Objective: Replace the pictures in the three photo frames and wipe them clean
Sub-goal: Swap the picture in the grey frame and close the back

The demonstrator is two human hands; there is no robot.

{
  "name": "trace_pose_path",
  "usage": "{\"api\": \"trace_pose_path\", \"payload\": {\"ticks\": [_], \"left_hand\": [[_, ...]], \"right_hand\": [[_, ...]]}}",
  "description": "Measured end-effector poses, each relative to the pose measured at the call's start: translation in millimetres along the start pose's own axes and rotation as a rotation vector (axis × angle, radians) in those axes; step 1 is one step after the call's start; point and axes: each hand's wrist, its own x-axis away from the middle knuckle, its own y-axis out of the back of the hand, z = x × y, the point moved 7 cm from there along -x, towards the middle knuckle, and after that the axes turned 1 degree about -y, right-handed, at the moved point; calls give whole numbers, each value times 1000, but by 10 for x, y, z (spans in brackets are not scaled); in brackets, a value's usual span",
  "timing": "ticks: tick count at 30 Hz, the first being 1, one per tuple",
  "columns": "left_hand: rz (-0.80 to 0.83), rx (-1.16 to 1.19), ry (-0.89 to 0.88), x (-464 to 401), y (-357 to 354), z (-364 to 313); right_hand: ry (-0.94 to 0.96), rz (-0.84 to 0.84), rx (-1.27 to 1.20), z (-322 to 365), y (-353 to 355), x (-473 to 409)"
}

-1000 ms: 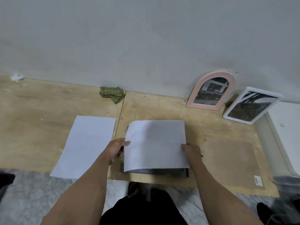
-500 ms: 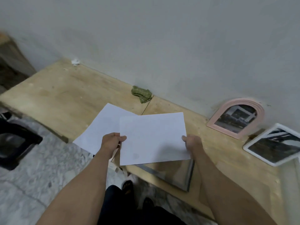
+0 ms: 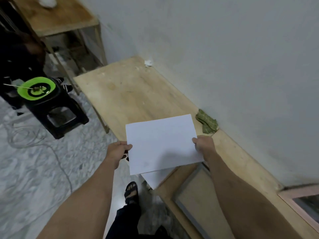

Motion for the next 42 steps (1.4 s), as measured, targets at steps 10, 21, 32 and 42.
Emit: {"api": "trace_pose_path", "payload": {"ticks": [10,21,32,42], "left_hand": [[-141,40,91,-1138,562,-404],[-198,-201,90,-1510,671,-428],[-44,-231,296,-787,407,206],[-45,-185,277,-283,-4,576]], "right_hand": [[182,50,184,1583,-959,-1124],[253,78,331,2152,-1494,-1576],[234,250,509,1332,-1195,-1435],[186,296,574,523,-899,-1262]]}}
